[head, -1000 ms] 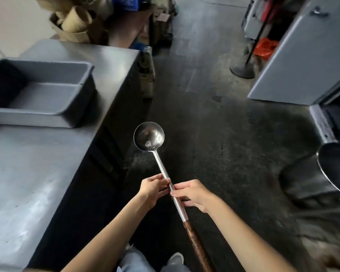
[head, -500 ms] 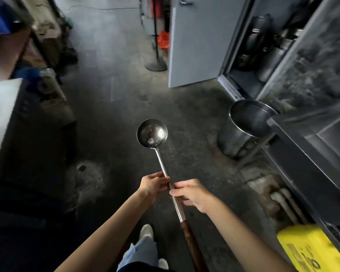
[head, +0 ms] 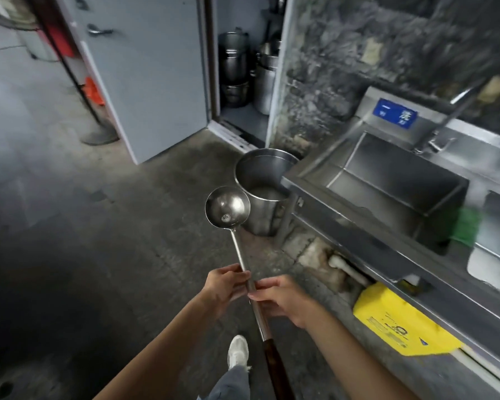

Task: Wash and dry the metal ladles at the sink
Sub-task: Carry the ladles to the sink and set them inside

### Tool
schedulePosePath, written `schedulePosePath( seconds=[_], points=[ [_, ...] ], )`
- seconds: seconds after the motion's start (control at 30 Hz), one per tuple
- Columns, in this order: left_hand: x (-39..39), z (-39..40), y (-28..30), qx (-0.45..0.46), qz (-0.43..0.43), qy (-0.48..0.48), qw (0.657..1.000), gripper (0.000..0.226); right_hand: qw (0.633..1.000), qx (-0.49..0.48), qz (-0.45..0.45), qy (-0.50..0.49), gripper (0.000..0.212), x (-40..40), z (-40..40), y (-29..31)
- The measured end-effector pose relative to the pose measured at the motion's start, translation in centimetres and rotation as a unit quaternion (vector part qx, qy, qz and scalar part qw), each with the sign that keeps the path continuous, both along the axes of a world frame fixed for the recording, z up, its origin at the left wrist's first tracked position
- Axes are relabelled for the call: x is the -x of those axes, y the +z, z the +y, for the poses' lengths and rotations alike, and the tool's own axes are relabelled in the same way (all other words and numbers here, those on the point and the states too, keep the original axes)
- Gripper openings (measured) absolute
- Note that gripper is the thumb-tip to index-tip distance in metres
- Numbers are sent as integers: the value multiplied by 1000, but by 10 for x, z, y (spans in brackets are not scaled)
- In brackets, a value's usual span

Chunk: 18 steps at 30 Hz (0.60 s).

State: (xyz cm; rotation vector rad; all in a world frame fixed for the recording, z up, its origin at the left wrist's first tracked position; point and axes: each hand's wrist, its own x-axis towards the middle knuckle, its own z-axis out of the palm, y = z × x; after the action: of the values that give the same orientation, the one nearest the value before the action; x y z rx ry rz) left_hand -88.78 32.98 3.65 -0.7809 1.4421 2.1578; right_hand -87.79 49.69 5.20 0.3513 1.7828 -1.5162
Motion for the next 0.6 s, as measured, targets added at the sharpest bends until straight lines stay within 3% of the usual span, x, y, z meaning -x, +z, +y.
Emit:
schedulePosePath(
  seconds=[0.33,0.6],
  points=[
    [169,87,13,22,-1,-148,989,31,988,-10,-3,-152,24,125,74,21],
    [256,159,35,82,39,-246,965,21,968,8,11,-250,23,190,130,33]
  ],
)
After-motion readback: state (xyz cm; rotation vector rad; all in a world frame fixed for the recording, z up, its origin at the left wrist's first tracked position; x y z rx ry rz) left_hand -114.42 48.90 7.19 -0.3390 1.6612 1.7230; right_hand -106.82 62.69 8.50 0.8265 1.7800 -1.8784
